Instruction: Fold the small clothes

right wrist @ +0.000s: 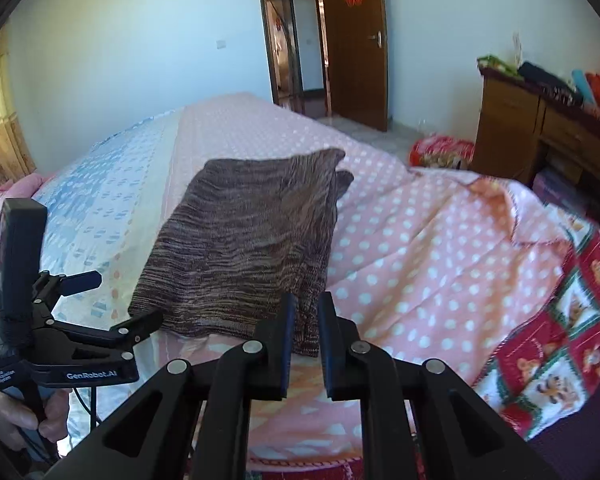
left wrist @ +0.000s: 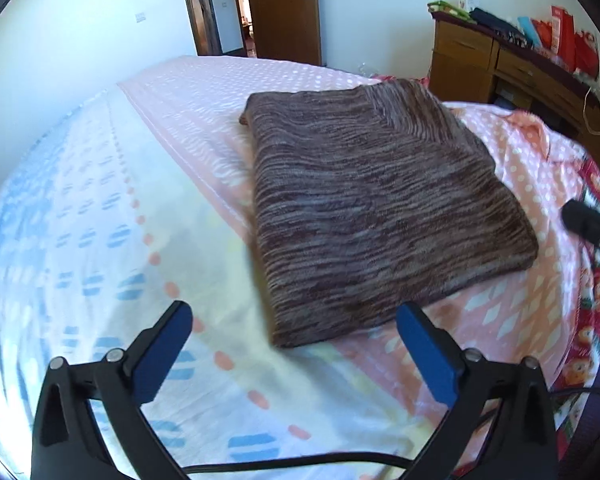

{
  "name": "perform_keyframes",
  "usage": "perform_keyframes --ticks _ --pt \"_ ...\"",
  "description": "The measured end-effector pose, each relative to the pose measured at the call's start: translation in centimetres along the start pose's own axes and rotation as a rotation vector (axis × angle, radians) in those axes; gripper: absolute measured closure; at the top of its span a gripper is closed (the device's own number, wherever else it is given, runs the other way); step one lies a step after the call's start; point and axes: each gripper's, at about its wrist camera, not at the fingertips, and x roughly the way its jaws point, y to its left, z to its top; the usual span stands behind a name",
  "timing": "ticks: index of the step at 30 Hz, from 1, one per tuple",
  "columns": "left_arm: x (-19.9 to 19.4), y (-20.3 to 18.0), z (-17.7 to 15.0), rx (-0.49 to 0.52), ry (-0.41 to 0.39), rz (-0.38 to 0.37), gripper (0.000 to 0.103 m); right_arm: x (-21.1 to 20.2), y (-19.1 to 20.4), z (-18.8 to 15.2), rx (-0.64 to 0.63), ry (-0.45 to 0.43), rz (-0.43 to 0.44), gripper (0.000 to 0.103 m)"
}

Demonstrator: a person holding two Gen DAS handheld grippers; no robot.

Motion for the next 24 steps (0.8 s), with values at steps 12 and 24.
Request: perform_keyframes --ticks 12,24 --pt "5.3 2.4 -0.4 -0.005 0.298 0.074 0.000 0.4 2.3 -0.9 0.055 0.020 0.033 0.091" --pt "6.5 2.0 0.6 0.032 0.327 0.061 0.000 1.5 1.5 -1.7 0.099 0.059 0.046 0.091"
